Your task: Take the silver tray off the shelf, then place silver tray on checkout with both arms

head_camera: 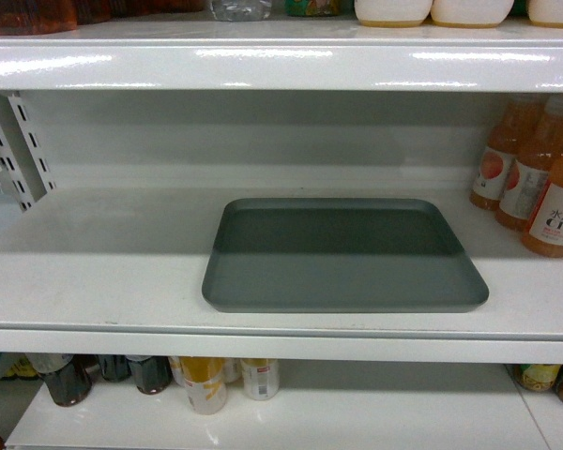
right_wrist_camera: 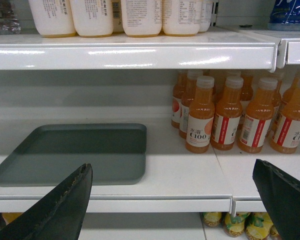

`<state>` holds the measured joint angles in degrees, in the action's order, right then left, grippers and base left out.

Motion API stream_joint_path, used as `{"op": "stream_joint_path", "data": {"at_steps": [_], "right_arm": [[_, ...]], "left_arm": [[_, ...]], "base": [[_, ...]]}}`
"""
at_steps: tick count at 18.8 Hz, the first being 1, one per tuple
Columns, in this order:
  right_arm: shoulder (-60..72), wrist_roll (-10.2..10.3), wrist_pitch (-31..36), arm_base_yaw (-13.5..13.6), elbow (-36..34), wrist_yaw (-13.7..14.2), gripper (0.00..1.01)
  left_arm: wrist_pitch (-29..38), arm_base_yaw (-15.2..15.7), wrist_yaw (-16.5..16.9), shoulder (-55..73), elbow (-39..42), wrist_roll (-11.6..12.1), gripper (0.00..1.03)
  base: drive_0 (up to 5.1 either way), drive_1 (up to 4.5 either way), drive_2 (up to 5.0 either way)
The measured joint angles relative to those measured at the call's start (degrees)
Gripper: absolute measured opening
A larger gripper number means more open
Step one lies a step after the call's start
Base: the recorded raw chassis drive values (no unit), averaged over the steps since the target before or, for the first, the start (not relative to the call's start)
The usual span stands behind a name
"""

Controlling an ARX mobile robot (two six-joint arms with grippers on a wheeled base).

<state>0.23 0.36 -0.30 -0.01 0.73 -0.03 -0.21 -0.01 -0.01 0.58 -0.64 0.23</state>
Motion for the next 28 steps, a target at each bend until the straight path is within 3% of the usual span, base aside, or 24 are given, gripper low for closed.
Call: {"op": "stream_joint_path", "data": {"at_steps": [28], "right_arm": [[0.00,0.00,0.00,0.00,0.00,0.00,0.98]], "left_arm": [[0.00,0.00,0.00,0.00,0.00,0.00,0.98]], "base": [[0.0,0.00,0.0]]}}
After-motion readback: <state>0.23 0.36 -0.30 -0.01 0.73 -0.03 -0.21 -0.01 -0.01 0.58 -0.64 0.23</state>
